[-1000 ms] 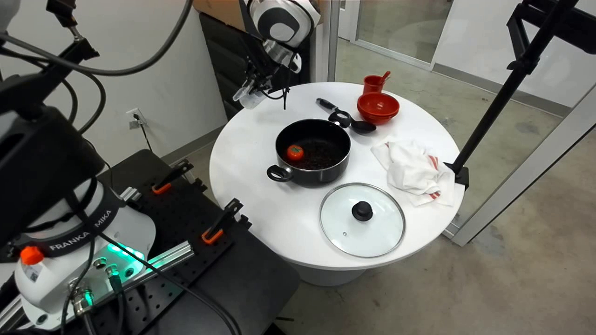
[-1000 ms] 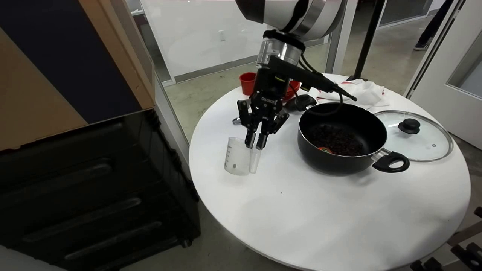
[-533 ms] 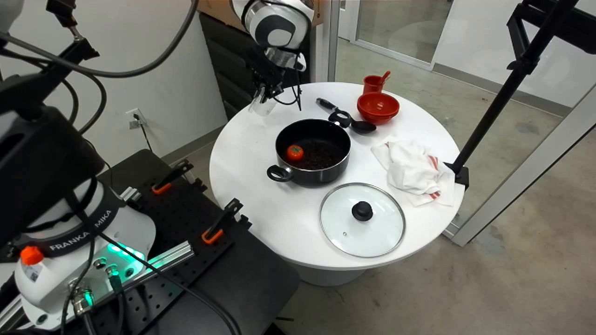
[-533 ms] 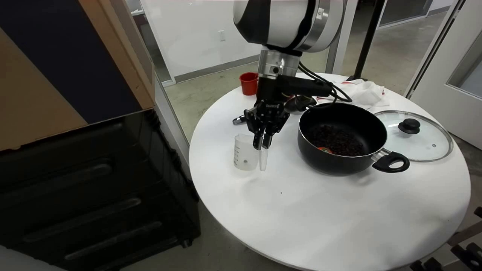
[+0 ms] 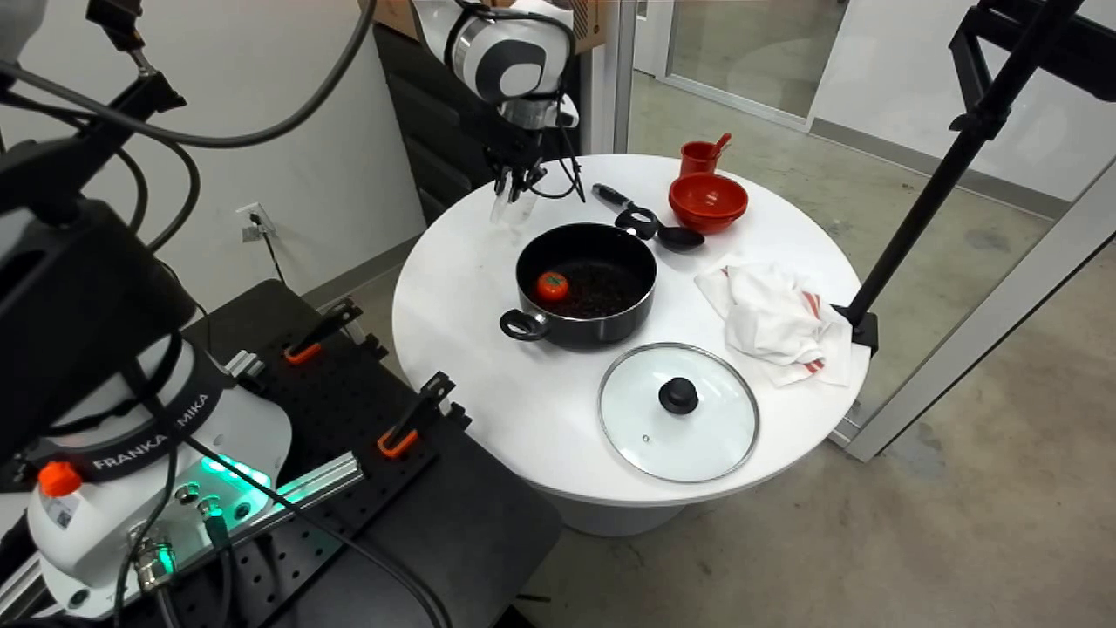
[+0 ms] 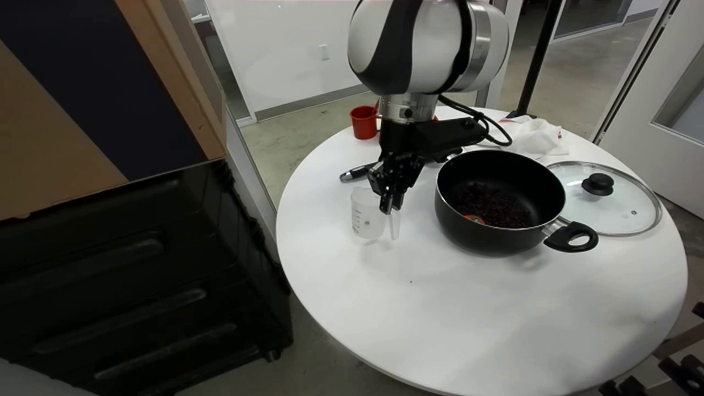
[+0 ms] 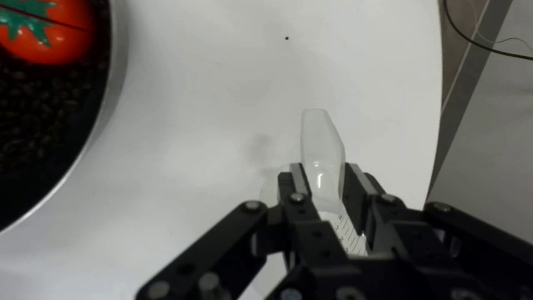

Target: Move the object from the measuring cup into the pot

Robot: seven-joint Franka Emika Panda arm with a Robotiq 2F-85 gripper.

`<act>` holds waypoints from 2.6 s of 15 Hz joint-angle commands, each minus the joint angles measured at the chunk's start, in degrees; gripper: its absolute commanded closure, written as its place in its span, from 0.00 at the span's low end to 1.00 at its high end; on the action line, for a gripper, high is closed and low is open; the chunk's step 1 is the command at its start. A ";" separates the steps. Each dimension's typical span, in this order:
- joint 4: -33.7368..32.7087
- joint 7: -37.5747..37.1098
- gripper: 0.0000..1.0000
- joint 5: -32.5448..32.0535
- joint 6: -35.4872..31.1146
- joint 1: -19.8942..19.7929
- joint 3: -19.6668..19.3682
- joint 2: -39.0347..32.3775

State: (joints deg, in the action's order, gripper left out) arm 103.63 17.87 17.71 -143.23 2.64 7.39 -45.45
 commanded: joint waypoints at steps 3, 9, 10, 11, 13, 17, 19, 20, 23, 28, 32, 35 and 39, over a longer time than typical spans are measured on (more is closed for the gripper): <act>1.50 -2.17 0.93 -7.28 -8.10 -1.17 -0.88 -1.96; 1.30 -5.77 0.46 -10.61 -9.00 -2.12 -2.06 -3.53; 1.47 -6.08 0.41 -10.48 -8.06 -2.56 -1.66 -3.23; 1.61 -6.40 0.34 -10.35 -7.47 -2.78 -1.46 -3.02; 2.03 -7.75 0.19 -9.70 -5.39 -3.02 -1.15 -2.28; 3.11 -17.92 0.00 -8.07 5.26 -1.24 -2.60 0.93; 3.30 -22.94 0.00 -7.26 11.44 -0.70 -2.76 3.16; 3.05 -25.00 0.00 -6.61 15.16 -0.77 -2.59 4.29; 1.84 -29.97 0.00 -3.78 26.61 -1.26 -2.24 7.07; -0.83 -38.82 0.00 3.83 43.37 -1.73 -3.12 11.08; -2.30 -42.03 0.00 9.86 46.48 -2.23 -4.32 14.12; -2.38 -39.78 0.00 10.92 45.48 -2.45 -4.76 16.82; -1.14 -34.61 0.00 8.67 43.87 -2.23 -4.95 21.76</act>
State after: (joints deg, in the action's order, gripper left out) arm 100.75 -20.45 27.06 -98.63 -0.02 3.08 -27.90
